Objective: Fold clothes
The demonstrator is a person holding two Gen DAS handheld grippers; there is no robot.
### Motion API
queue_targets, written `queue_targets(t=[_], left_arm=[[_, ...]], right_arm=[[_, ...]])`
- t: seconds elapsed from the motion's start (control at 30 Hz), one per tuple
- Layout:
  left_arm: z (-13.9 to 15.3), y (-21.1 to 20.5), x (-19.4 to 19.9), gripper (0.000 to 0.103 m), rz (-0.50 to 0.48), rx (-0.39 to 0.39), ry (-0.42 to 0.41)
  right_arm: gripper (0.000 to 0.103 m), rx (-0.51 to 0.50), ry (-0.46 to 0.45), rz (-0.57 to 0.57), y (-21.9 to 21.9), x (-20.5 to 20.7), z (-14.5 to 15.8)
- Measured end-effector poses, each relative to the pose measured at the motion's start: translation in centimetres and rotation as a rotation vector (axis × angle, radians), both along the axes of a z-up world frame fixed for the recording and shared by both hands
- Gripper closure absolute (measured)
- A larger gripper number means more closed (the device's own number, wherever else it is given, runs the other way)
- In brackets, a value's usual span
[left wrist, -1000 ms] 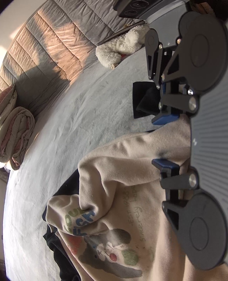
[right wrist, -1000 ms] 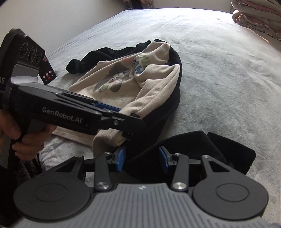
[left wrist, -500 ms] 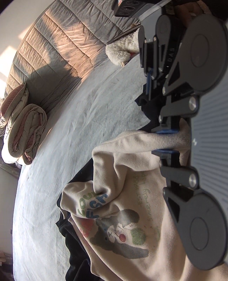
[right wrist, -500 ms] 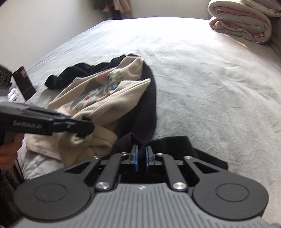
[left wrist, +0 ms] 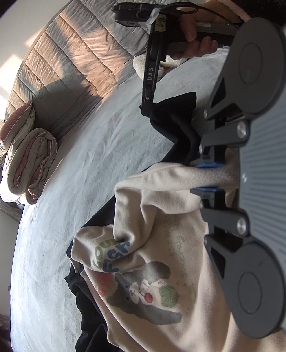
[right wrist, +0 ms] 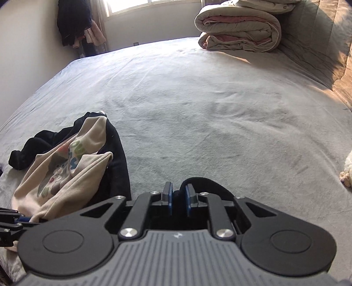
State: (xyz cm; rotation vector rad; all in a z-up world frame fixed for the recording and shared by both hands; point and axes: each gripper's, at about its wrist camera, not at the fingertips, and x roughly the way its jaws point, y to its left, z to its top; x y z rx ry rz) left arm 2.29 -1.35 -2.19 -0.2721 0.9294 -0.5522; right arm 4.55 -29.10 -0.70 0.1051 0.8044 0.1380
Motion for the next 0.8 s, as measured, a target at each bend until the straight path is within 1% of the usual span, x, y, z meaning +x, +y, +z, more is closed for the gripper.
queue_targets(t=[0.03, 0.07, 0.1, 0.2, 0.4, 0.57, 0.63, 0.67, 0.7, 0.73, 0.8], left_arm=[[-0.1, 0.1, 0.1, 0.086, 0.003, 0.0, 0.004], [-0.1, 0.2, 0.1, 0.086, 0.006, 0.0, 0.008], [-0.2, 0.3, 0.2, 0.086, 0.009, 0.001, 0.012], [-0.4, 0.9, 0.4, 0.086, 0.032, -0.008, 0.029], [-1.2, 2.6, 0.9, 0.086, 0.076, -0.032, 0.069], [-2.0, 3.5, 1.0, 0.086, 0.09, -0.039, 0.097], [-2.3, 3.9, 1.1, 0.086, 0.091, -0.046, 0.104], [-2.5, 4.0, 1.1, 0.086, 0.091, -0.051, 0.107], [-2.6, 4.1, 1.1, 0.086, 0.088, -0.055, 0.107], [-2.6, 4.1, 1.1, 0.086, 0.082, -0.06, 0.104], [-2.7, 4.2, 1.2, 0.086, 0.07, -0.07, 0.097]], right_arm=[[0.079, -0.003, 0.004, 0.012, 0.4, 0.1, 0.0], [0.066, -0.007, 0.007, 0.024, 0.8, 0.2, -0.1], [0.058, -0.011, 0.008, 0.038, 1.3, 0.2, -0.1], [0.058, -0.033, 0.015, 0.1, 3.1, 0.5, -0.4], [0.058, -0.08, 0.096, 0.206, 7.4, 2.0, -2.6], [0.058, -0.146, 0.147, 0.231, 9.7, 3.4, -4.8], [0.058, -0.161, 0.138, 0.223, 10.2, 3.8, -5.3], [0.064, -0.171, 0.124, 0.22, 10.5, 3.9, -5.5], [0.076, -0.173, 0.115, 0.214, 10.7, 4.0, -5.4], [0.081, -0.176, 0.106, 0.208, 10.8, 4.1, -5.4], [0.087, -0.177, 0.095, 0.195, 10.8, 4.4, -5.2]])
